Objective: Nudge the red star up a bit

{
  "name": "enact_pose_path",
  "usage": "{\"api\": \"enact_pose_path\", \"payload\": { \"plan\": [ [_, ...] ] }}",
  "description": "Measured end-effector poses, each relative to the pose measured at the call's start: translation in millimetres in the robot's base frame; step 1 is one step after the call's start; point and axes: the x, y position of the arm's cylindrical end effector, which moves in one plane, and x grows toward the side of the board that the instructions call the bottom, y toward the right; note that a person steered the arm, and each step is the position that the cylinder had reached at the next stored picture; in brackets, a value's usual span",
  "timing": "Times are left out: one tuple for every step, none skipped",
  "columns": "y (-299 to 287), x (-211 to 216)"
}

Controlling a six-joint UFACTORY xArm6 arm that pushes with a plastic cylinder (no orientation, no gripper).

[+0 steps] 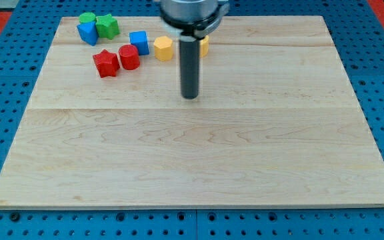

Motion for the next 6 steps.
{"api": "enact_pose_path", "payload": {
  "plan": [
    [-76.5,13.8],
    [-160.8,-2.4],
    [-229.6,-31.9],
    [-225.8,-33.6],
    [-190.6,-33.6],
    [-140.7,-33.8]
  ]
}}
